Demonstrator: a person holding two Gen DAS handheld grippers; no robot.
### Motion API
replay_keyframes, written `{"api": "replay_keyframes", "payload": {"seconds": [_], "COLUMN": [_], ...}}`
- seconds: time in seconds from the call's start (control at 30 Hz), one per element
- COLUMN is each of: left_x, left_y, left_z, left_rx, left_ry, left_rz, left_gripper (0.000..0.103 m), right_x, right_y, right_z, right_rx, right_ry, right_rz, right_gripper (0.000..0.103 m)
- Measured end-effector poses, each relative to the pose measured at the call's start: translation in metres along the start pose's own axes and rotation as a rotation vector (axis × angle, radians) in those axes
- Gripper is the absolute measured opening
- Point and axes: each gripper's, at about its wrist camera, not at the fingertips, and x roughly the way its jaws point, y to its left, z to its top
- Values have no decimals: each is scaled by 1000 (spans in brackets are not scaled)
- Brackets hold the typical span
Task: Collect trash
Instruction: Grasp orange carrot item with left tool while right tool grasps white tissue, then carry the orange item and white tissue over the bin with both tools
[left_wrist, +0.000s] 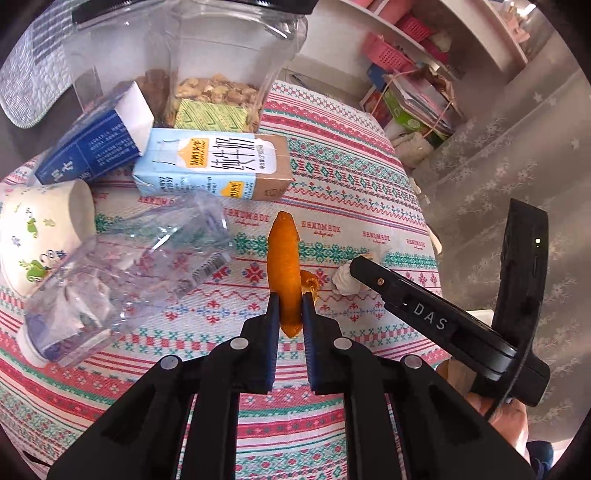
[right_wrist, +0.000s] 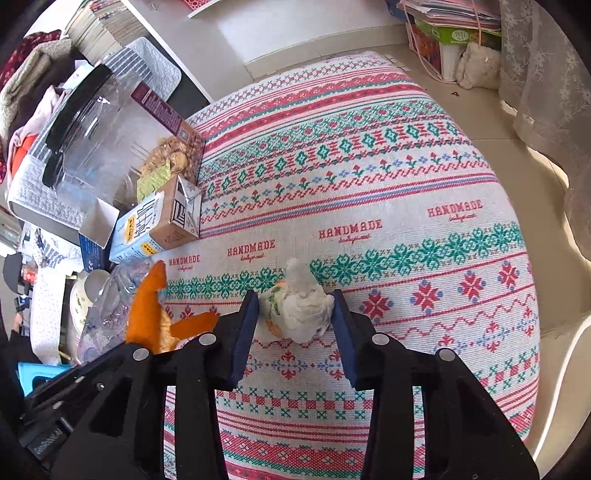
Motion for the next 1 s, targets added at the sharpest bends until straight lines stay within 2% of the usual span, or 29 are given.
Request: {"api": "replay_keyframes", "payload": {"seconds": [0.27,0.53,0.8,1.0], "left_x": [-25,-46,-53,-40], "left_y": [4,-12,-63,-113], "left_z": [1,1,0,-8], "left_rx": [12,43,127,217], "left_ry": [-46,-86,-101,-69], "left_rz": [3,-32,-111,-188], "left_gripper": [12,12,12,12], "right_x": [-28,-80,-133,-168], "right_y": [30,36,2,-29], "right_z": [-8,-25,-38,-53], "right_rx": [-112,-216,-221,-204], "right_ry": [-56,-129,-190,-239], "right_rz": [-74,-152,-240,-322], "right_gripper": [30,30,30,31]}}
